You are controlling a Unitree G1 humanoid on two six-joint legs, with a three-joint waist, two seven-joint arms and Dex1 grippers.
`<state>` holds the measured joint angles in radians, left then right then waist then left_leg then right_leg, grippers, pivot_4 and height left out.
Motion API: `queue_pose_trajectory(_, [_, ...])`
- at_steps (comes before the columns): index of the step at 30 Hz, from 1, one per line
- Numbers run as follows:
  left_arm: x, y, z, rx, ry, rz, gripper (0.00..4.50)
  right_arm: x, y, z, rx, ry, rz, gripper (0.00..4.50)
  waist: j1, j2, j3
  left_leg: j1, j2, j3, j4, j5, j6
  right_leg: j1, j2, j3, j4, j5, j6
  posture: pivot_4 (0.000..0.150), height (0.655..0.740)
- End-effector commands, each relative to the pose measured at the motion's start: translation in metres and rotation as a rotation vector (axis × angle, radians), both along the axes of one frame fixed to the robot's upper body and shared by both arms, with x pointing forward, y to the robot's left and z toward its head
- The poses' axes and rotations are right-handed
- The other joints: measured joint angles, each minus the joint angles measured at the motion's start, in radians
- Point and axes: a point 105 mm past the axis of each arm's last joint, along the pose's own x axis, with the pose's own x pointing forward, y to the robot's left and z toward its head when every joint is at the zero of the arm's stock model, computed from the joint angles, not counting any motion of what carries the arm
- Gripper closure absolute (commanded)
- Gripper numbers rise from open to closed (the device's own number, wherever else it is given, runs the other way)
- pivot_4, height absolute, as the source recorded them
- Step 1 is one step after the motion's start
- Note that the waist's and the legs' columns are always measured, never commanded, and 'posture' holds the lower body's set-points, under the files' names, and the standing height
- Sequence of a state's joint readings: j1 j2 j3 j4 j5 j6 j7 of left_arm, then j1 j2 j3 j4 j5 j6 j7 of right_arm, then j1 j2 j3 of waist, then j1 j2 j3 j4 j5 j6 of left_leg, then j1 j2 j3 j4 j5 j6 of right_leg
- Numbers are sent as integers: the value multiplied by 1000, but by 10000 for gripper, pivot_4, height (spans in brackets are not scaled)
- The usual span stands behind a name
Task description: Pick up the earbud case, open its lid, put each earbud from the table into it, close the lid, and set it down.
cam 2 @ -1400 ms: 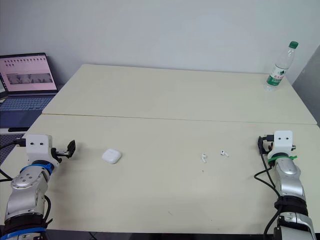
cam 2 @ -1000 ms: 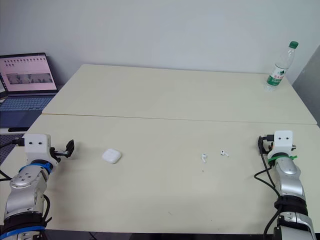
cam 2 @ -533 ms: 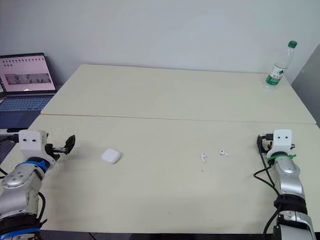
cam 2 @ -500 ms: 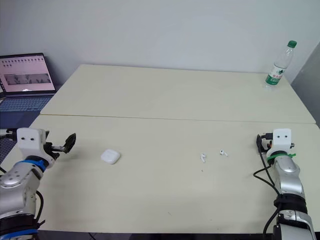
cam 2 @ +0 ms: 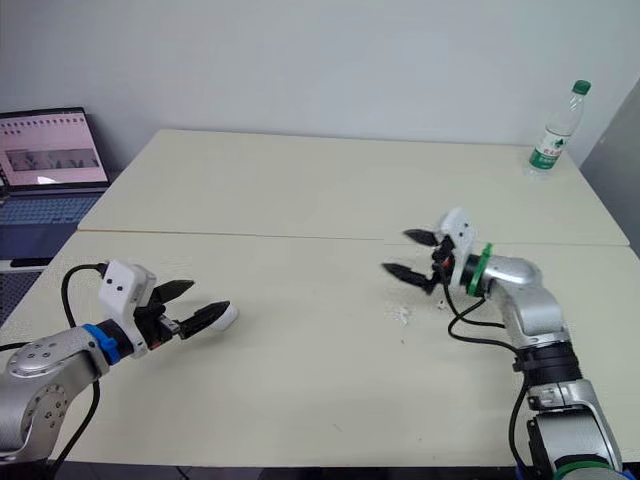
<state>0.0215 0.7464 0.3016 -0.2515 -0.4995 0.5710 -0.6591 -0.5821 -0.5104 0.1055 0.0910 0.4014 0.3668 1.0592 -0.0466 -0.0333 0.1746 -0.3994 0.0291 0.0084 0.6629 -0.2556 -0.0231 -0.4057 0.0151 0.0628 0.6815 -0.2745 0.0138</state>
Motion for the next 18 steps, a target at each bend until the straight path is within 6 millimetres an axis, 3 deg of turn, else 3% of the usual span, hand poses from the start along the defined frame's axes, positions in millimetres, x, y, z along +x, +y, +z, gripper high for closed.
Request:
queue_pose_trajectory(1, [4,-3,-6,14,-16,-8,126,-24,22,16,-40,-27,176,0,3,0,0,0,0,0,0,0,0,0,0,0,0,0,0,1500,7400])
queue_pose_trajectory(6, [6,0,-23,22,16,-6,126,-35,32,20,-66,-28,236,0,12,0,0,0,0,0,0,0,0,0,0,-1,0,0,0,1500,7400])
queue_pose_trajectory(14, [10,-1,-37,4,36,-12,126,-33,33,27,-45,-39,216,0,13,0,0,0,0,0,0,0,0,0,0,-1,0,0,0,1500,7400])
queue_pose_trajectory(18, [7,-6,-41,-13,53,-44,9647,-33,31,28,-44,-38,202,0,13,0,0,0,0,0,0,0,0,0,0,-1,0,0,0,1500,7400])
